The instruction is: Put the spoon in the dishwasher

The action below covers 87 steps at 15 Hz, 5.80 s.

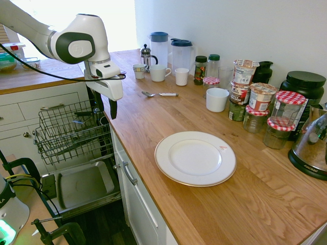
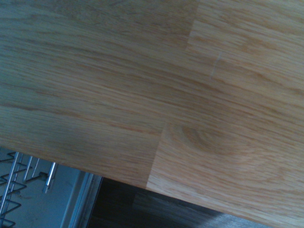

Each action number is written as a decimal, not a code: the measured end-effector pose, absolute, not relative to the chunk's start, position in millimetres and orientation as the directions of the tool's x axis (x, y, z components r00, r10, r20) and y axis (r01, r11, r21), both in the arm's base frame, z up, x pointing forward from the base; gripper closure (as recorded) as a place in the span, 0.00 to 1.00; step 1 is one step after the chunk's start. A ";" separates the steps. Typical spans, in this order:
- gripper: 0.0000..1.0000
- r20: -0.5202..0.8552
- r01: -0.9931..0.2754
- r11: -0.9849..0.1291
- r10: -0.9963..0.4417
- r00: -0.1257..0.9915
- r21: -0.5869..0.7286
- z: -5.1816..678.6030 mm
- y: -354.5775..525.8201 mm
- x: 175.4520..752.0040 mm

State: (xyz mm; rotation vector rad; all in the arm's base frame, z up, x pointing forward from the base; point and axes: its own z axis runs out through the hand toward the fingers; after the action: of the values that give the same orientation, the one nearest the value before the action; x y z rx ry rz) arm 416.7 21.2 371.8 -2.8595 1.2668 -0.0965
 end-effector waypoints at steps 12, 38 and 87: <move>0.00 -0.098 -0.957 -0.219 -0.966 0.240 -0.190 439.6 82.7 586.0; 1.00 -0.019 -0.947 0.295 -0.955 -0.295 -0.126 343.2 73.4 748.3; 1.00 0.045 -0.940 -0.296 -0.955 0.292 -0.172 377.7 348.4 326.7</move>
State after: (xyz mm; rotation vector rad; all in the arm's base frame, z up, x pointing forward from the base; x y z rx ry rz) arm 326.7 348.4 377.7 -2.4330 1.7922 -0.2113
